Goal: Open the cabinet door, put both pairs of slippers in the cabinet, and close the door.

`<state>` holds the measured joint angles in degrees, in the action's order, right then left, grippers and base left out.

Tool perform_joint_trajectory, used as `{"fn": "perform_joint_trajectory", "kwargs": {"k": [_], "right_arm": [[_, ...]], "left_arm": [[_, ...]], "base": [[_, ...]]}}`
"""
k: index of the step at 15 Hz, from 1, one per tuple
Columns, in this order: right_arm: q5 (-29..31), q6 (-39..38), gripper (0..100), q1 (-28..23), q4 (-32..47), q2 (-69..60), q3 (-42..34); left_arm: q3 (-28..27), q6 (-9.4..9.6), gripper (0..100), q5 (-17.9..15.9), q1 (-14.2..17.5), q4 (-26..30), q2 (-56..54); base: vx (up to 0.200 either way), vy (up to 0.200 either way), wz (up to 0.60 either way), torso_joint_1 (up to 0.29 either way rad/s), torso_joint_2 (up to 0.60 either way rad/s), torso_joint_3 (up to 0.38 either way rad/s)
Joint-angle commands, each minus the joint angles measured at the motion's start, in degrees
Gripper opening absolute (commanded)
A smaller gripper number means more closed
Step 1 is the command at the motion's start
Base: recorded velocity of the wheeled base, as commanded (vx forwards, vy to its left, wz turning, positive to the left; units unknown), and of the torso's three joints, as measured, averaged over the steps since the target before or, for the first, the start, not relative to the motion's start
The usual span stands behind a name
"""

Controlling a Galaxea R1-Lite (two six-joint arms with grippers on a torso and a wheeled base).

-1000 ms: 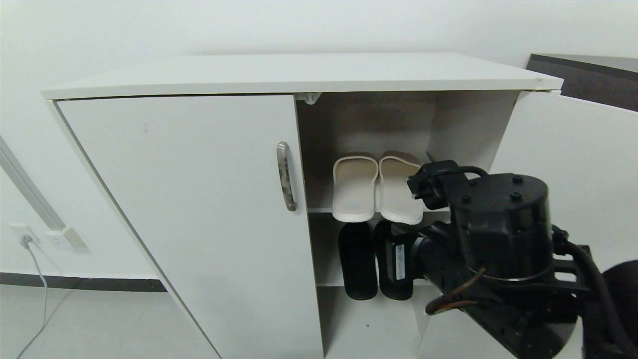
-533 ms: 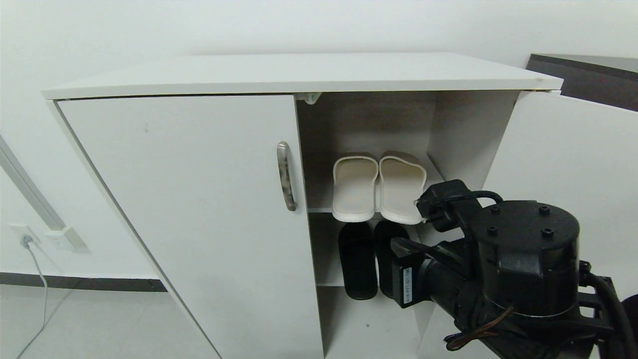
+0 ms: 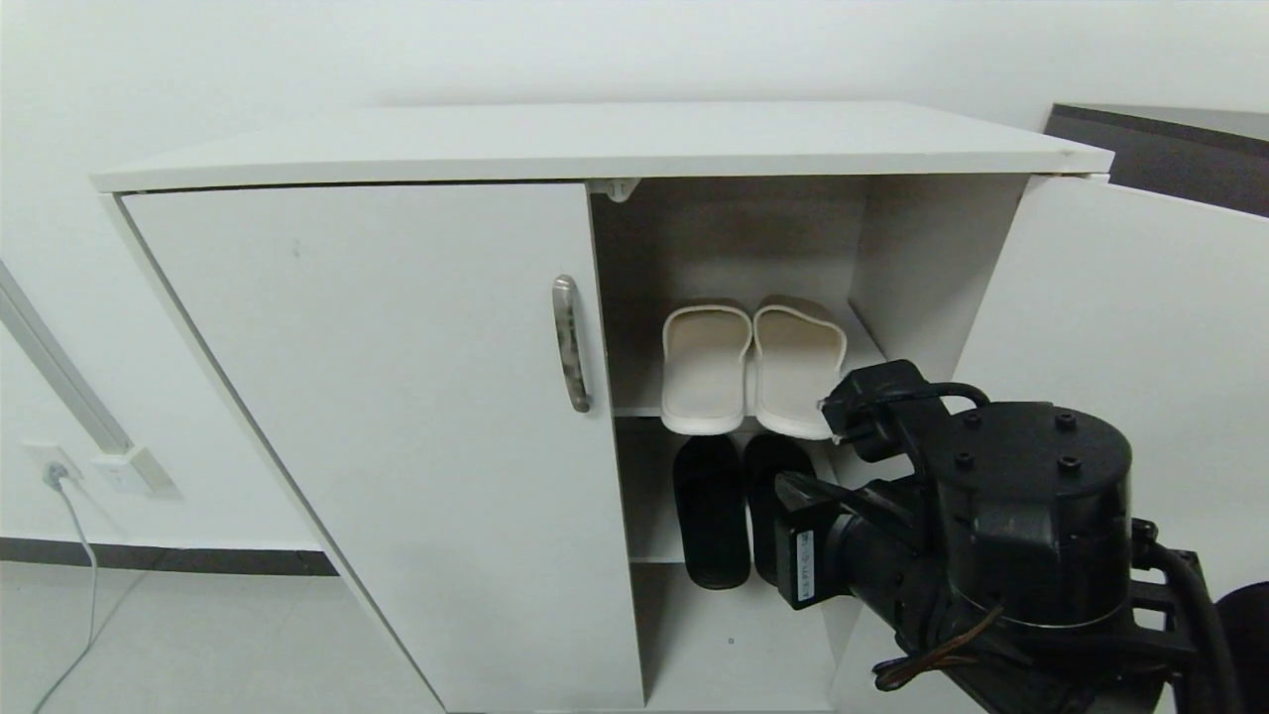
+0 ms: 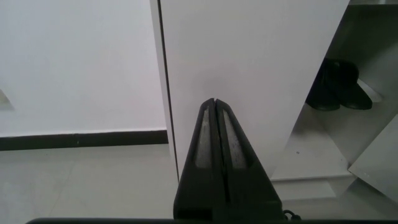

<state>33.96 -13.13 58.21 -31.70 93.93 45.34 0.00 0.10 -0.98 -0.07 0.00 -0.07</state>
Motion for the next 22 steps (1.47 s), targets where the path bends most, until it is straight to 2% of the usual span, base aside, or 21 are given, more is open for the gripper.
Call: {"fn": "perform_joint_trajectory", "kwargs": {"k": [1,12,22], "right_arm": [[0.05,0.03,0,0.06,-0.12,0.73,-0.07],[0.05,0.12,0,-0.2,-0.12,0.82,-1.3],[-0.13,0.56,0,-1.26,-0.12,1.34,-1.83]], "left_arm": [[0.0,-0.01,0,0.01,-0.01,0.0,0.07],[0.0,-0.01,0,0.01,-0.01,0.0,0.07],[0.0,-0.1,0,0.01,-0.01,0.0,0.07]], "base": [[-0.2,0.0,0.0,0.002,0.0,-0.002],[-0.2,0.0,0.0,0.002,0.0,0.004],[0.0,0.0,0.0,0.0,0.0,0.0]]}}
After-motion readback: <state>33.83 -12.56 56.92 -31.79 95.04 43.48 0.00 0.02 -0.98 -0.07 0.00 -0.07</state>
